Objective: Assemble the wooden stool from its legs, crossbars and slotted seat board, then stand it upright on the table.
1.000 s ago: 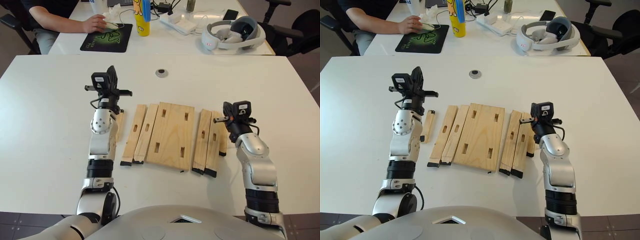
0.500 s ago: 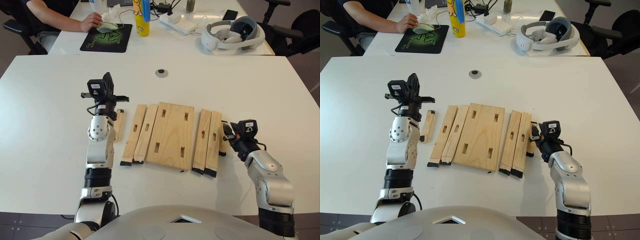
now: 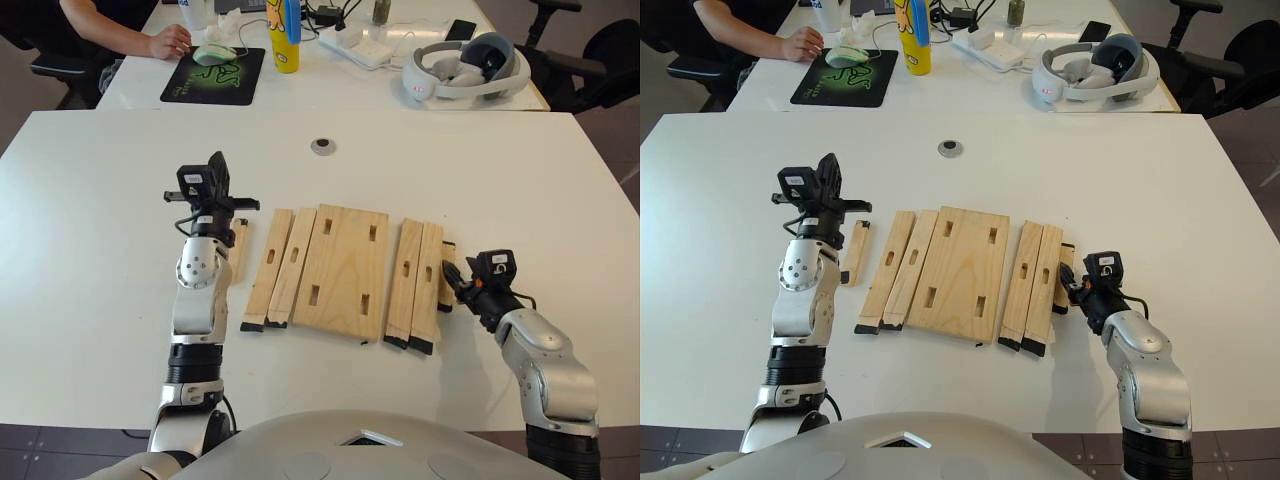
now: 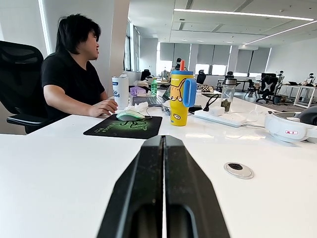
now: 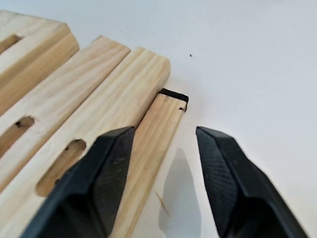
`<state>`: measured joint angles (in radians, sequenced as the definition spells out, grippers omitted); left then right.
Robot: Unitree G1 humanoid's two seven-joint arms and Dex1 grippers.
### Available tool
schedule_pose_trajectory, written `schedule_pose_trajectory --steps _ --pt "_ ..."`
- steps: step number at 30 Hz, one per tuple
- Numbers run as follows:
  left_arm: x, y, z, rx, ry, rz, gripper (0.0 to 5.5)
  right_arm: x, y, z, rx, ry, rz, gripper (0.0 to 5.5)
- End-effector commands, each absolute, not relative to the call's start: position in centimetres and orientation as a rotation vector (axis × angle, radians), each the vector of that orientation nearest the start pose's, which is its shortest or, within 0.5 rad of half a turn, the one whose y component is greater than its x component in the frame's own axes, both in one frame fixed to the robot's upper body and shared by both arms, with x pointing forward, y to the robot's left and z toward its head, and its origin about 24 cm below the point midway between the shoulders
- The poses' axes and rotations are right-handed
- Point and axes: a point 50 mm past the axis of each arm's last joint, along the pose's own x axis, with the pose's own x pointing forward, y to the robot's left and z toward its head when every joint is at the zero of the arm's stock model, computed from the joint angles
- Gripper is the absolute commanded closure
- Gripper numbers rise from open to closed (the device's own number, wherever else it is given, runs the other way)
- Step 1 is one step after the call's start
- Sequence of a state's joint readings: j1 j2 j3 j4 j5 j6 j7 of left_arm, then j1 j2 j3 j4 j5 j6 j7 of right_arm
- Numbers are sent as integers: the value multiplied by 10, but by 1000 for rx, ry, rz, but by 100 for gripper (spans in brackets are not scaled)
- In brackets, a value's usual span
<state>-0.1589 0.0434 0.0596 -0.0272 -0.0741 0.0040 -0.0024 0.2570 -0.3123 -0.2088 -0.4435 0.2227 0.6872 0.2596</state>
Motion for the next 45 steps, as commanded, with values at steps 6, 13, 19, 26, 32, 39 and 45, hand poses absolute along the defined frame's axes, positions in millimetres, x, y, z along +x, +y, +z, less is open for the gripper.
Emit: schedule_pose_trajectory --steps 6,13,19,26,32,39,45 --pt "280 159 89 -40 -171 9 550 195 -235 49 -97 469 66 319" --pt "281 158 90 -40 -171 4 550 190 -228 41 -96 510 88 319" --pt "281 158 90 -41 -172 6 550 191 -224 42 -150 519 129 319" --pt "281 158 90 -43 -171 6 550 188 -220 38 -151 555 153 319" --pt "280 159 89 -44 -169 14 550 188 -217 38 -173 627 167 319" --pt "281 158 90 -48 -172 16 550 189 -224 40 -285 790 106 319" --pt "282 157 91 -50 -179 13 550 188 -226 36 -222 844 93 342"
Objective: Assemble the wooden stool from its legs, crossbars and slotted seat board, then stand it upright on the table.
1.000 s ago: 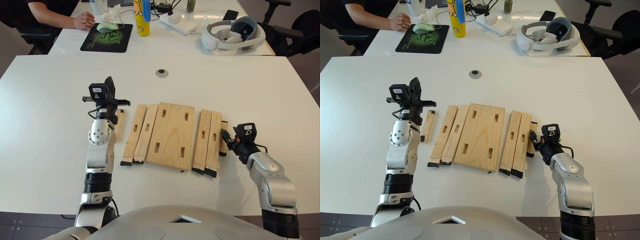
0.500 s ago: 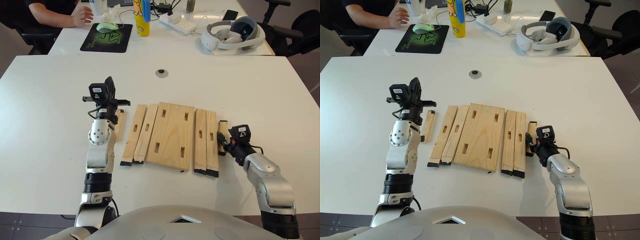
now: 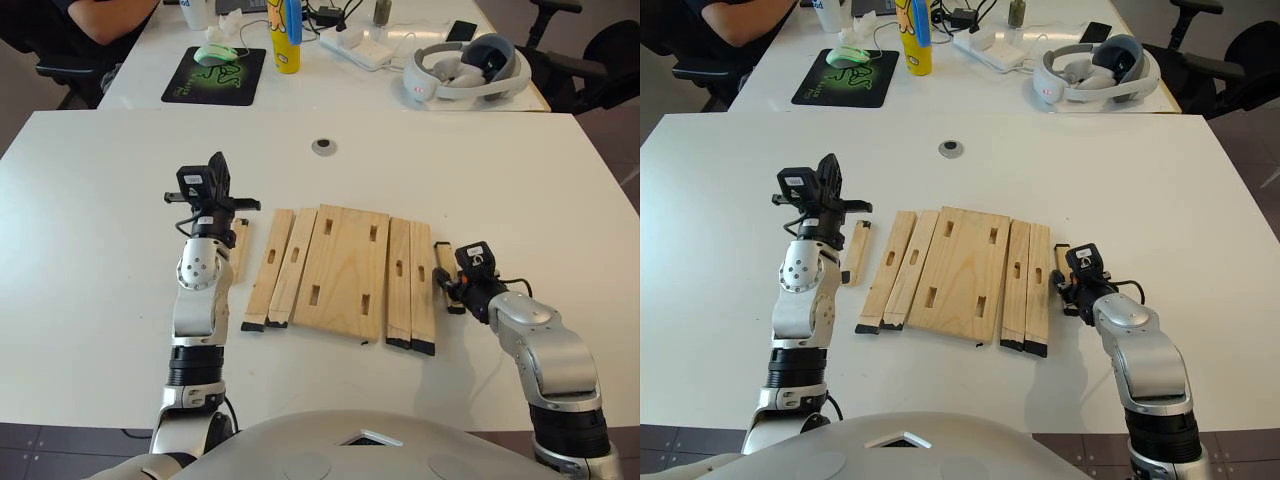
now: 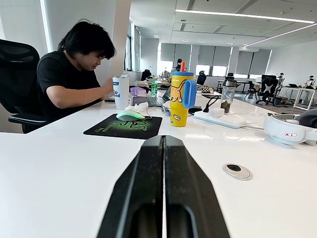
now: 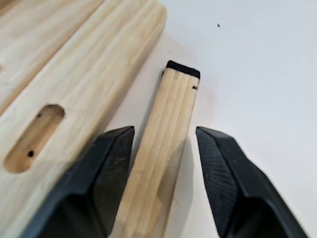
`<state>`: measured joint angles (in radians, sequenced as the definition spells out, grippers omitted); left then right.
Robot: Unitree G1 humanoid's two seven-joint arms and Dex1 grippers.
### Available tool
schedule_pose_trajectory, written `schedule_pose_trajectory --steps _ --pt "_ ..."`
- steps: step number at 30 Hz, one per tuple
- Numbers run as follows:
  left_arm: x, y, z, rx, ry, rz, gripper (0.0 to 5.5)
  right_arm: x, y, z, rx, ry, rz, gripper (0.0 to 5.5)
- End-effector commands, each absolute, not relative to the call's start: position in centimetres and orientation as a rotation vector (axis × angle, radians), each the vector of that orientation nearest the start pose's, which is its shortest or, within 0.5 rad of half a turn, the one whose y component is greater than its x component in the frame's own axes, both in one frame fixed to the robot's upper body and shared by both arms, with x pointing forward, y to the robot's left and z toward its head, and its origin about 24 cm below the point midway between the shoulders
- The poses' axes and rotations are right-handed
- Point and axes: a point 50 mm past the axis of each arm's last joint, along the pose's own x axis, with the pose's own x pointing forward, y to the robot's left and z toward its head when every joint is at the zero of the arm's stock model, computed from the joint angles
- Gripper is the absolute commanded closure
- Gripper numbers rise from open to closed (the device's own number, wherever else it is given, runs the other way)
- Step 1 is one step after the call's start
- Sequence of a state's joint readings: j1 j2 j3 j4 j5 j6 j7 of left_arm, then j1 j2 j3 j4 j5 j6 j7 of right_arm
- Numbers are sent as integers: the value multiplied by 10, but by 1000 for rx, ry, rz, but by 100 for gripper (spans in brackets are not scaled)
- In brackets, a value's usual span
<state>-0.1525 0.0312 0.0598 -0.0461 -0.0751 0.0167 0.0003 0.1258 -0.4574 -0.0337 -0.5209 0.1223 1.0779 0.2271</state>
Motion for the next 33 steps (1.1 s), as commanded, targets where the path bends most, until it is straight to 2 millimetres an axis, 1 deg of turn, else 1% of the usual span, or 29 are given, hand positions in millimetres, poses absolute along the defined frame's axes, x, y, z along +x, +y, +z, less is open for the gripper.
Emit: schedule_pose_trajectory --steps 1,4,8,10,11,12,13,14,15,16,17,18,19,20,22,23,24,25,26,29,33 --pt "283 158 92 -49 -181 15 550 186 -225 31 -170 869 88 359" --pt "285 160 93 -48 -186 18 550 182 -222 24 -67 910 83 411" --pt "289 159 97 -51 -192 4 550 179 -221 18 36 924 65 417" --pt "291 157 99 -111 -190 -29 550 187 -222 24 38 862 58 417" --pt "293 154 102 -134 -188 -71 530 200 -224 34 3 756 48 417" --pt "294 152 104 -148 -188 -100 524 209 -226 43 -23 681 42 417" --pt "295 150 110 -194 -195 -150 507 228 -225 63 -22 511 48 417" --pt "295 148 115 -228 -201 -187 495 240 -225 79 -18 392 53 417" --pt "294 148 117 -250 -204 -208 480 247 -224 87 -9 325 58 417" --pt "298 145 127 -275 -212 -272 468 252 -224 104 12 214 52 417" --pt "300 142 133 -287 -214 -314 448 254 -224 113 26 151 46 417" --pt "303 140 145 -313 -221 -380 436 260 -218 124 10 85 81 417" --pt "305 139 153 -330 -223 -426 420 264 -213 130 -3 42 109 417" --pt "306 139 158 -341 -222 -450 411 266 -210 133 -15 25 129 417" --pt "309 135 169 -395 -189 -542 382 270 -192 132 32 31 228 417" --pt "311 132 175 -460 -161 -602 365 270 -177 135 55 2 335 417" --pt "312 130 180 -504 -139 -645 351 269 -166 137 69 -21 409 417" --pt "313 129 182 -531 -125 -669 333 268 -161 139 74 -38 451 417" --pt "313 125 186 -608 -93 -735 323 267 -154 140 65 -59 495 417" --pt "313 117 193 -705 -25 -858 283 263 -143 141 85 -106 556 417" --pt "315 113 192 -693 63 -899 223 262 -141 140 80 -139 557 417"
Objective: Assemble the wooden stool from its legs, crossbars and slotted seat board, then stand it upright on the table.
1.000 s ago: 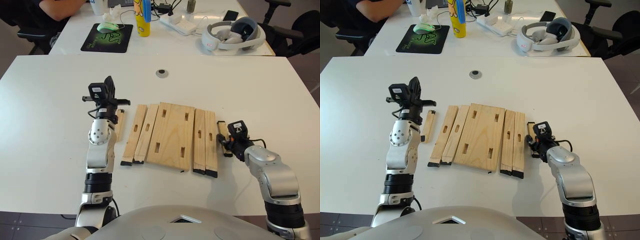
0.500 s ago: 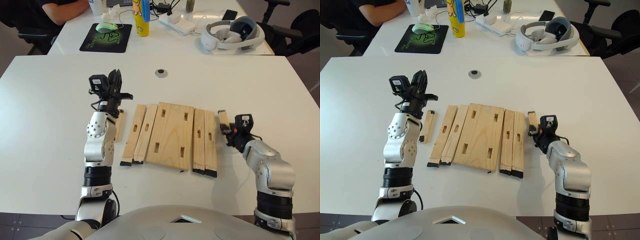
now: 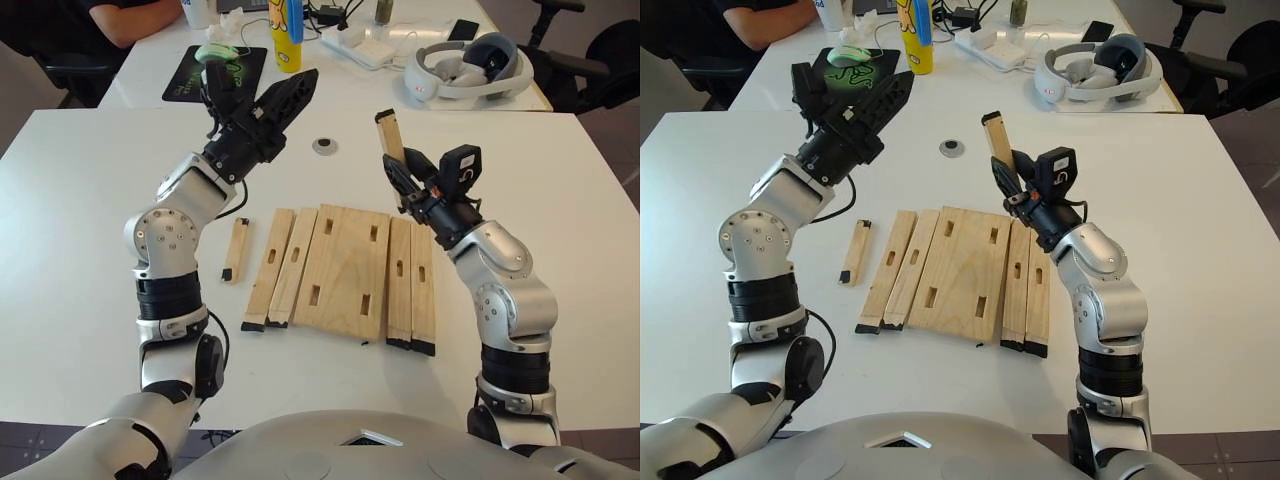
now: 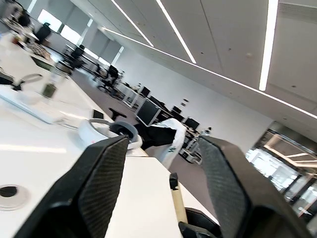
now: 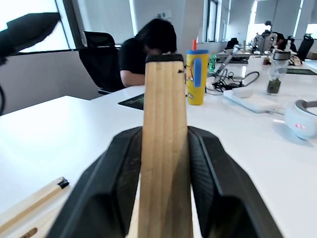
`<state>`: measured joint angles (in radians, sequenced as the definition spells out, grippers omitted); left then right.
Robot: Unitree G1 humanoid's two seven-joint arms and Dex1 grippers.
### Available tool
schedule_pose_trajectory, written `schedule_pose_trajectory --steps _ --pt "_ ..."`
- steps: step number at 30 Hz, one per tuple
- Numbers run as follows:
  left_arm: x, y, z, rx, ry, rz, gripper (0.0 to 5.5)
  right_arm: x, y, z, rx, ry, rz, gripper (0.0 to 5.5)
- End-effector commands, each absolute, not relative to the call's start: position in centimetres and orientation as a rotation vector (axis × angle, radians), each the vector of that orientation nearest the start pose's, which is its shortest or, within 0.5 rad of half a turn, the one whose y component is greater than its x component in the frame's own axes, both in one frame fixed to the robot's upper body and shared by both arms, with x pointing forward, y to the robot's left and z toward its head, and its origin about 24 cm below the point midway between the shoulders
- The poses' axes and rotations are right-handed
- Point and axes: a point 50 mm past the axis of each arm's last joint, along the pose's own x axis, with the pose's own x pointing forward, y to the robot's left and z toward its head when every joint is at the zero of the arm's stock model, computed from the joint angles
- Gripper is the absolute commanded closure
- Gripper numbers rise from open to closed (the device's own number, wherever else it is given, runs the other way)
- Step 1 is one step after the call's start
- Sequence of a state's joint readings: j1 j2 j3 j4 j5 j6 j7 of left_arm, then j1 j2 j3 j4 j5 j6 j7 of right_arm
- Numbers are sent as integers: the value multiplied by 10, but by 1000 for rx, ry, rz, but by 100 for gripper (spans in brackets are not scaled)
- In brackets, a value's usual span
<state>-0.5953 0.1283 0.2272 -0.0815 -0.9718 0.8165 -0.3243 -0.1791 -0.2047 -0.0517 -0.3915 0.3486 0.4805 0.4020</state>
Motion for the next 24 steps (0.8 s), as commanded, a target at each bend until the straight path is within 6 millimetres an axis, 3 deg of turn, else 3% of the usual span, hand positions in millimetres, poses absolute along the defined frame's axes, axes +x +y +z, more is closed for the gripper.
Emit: schedule_pose_trajectory --steps 1,14,24 --pt "314 111 191 -688 85 -916 221 261 -140 141 84 -154 567 417" --pt "305 85 182 -655 240 -1038 221 253 -113 143 88 -220 707 417" --pt "308 87 186 -619 235 -1000 221 251 -111 137 9 -217 714 417"
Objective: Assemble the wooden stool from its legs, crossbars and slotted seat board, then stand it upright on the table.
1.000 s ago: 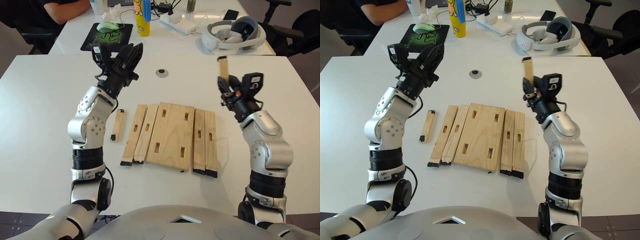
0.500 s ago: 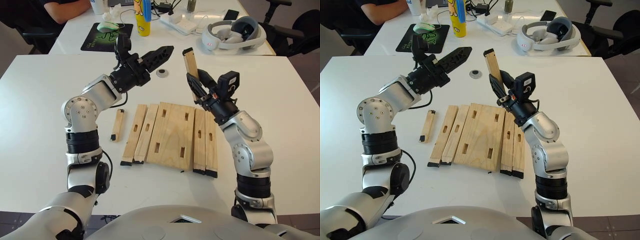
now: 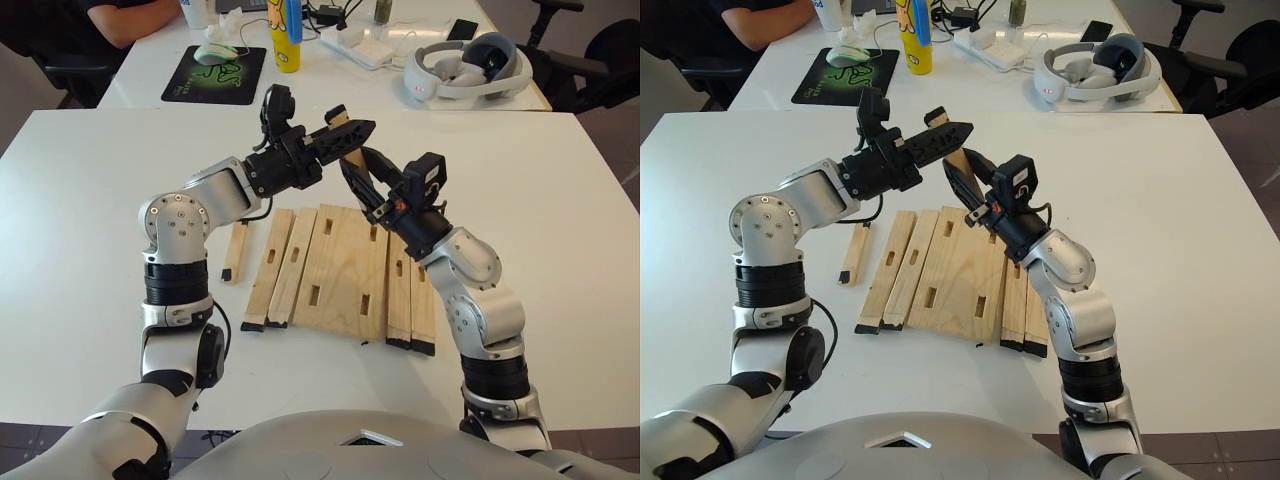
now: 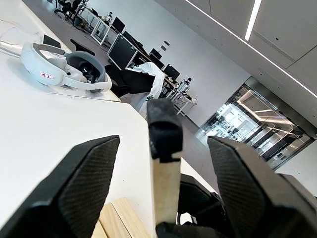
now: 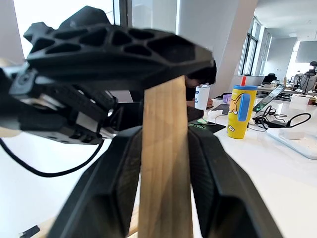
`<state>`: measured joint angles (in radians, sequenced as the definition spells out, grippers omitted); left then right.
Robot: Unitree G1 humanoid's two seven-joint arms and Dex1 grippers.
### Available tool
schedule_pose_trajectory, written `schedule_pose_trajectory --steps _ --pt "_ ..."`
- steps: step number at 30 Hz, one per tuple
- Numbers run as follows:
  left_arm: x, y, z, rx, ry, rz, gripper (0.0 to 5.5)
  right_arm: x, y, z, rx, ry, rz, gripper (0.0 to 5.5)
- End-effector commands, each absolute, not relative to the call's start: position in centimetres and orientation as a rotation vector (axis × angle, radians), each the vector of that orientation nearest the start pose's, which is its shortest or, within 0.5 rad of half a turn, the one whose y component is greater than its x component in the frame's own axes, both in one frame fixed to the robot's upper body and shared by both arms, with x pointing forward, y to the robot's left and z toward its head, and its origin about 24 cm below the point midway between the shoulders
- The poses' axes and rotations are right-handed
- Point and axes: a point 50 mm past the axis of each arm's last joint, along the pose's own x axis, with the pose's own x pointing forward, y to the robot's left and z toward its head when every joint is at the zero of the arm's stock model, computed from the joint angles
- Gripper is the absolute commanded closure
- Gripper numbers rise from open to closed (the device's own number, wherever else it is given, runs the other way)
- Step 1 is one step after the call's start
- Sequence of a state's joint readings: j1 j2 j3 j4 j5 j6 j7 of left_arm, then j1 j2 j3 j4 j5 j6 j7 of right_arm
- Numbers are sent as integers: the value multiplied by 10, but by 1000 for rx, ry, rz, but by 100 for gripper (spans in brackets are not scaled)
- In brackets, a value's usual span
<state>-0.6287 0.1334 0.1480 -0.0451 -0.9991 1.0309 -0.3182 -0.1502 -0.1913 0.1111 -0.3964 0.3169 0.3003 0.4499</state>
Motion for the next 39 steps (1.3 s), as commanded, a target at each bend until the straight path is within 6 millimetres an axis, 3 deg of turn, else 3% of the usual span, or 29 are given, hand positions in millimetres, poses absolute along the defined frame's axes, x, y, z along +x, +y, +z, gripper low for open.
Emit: schedule_pose_trajectory --steps 1,8,26,34,35,39 --pt "308 87 186 -614 235 -995 221 251 -111 136 3 -217 710 417" --pt "307 87 181 -617 253 -984 249 252 -115 137 6 -221 692 417" --pt "306 87 179 -588 260 -994 505 254 -118 138 24 -223 677 417" --pt "306 88 178 -571 234 -956 508 256 -122 131 19 -183 668 417" --pt "304 89 177 -555 224 -937 508 256 -123 129 0 -171 661 380" --pt "297 92 175 -560 194 -874 508 258 -128 116 -47 -110 647 331"
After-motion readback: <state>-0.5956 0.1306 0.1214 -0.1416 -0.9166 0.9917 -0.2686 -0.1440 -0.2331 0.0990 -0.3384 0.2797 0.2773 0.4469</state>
